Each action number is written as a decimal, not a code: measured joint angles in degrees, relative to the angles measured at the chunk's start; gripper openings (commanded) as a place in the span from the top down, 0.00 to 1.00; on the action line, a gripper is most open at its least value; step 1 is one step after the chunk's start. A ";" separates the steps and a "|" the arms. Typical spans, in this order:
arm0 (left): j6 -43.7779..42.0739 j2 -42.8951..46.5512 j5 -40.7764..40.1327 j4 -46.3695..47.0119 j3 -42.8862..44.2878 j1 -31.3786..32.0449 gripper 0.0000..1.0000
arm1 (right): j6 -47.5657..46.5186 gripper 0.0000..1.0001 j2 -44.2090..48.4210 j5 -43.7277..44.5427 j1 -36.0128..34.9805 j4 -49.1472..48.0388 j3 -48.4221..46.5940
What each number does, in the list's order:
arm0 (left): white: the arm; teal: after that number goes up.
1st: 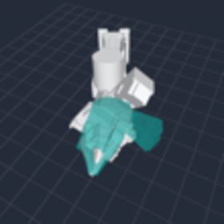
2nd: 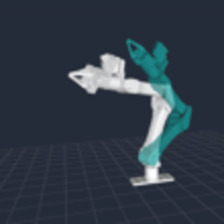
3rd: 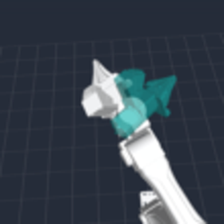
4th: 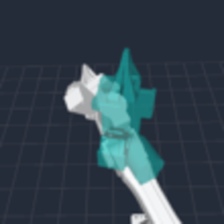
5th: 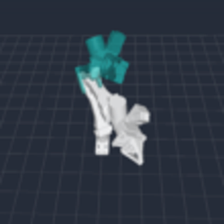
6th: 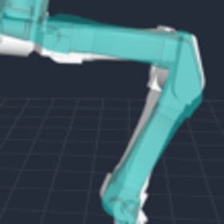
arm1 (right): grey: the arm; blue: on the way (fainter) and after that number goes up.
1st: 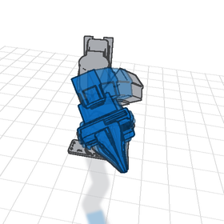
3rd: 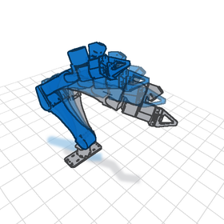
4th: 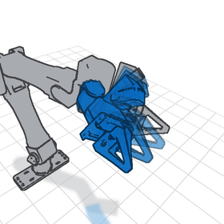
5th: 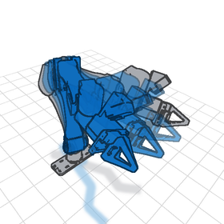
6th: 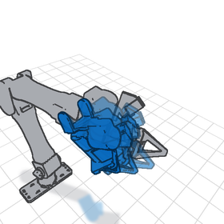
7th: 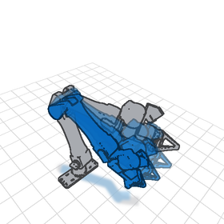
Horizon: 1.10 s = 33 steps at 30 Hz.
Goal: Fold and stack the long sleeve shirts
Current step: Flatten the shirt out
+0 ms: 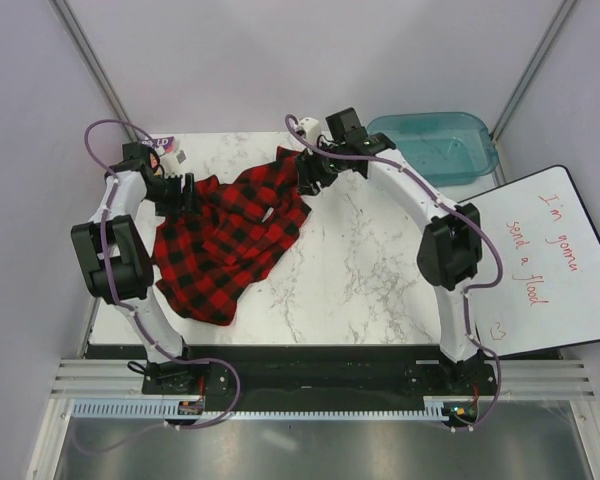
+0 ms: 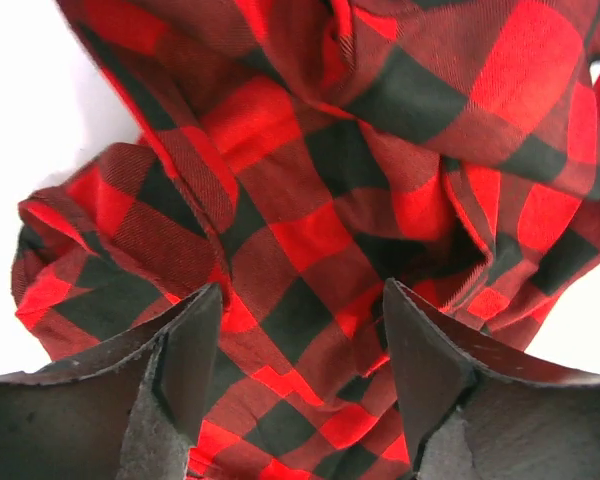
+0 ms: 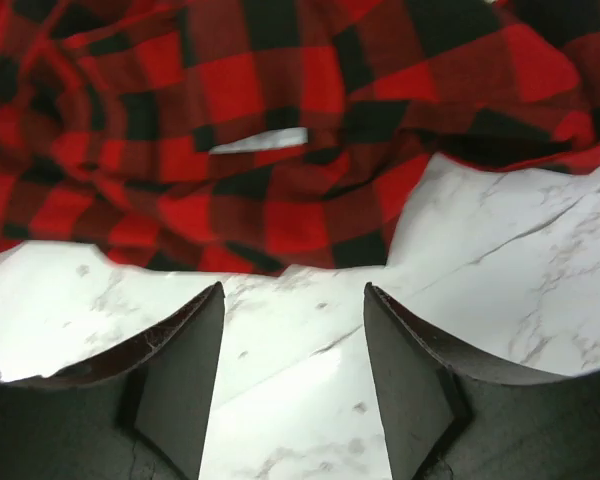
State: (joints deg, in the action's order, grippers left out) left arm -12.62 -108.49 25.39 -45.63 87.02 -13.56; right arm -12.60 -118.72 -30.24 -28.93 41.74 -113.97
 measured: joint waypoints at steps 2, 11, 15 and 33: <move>-1.18 0.39 0.04 -0.50 -0.44 0.22 0.25 | 1.01 0.35 -4.96 3.82 -0.11 -2.23 -4.02; -8.09 8.31 0.17 -2.67 -7.04 -0.09 0.24 | 4.92 0.30 -18.86 15.96 -2.10 -11.37 -7.67; -9.35 8.90 0.26 -3.30 -8.13 -0.09 0.23 | 9.27 0.29 -20.37 17.31 -1.36 -16.81 -7.87; -8.52 0.50 1.57 1.46 1.46 17.84 0.15 | 21.46 0.14 -21.81 19.21 4.61 -43.10 -8.48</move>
State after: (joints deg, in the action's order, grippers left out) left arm -21.15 -107.98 26.96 -44.16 88.49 4.27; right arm 8.86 -140.53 -11.03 -24.32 -1.37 -122.45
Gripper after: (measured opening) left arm 0.851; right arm 0.857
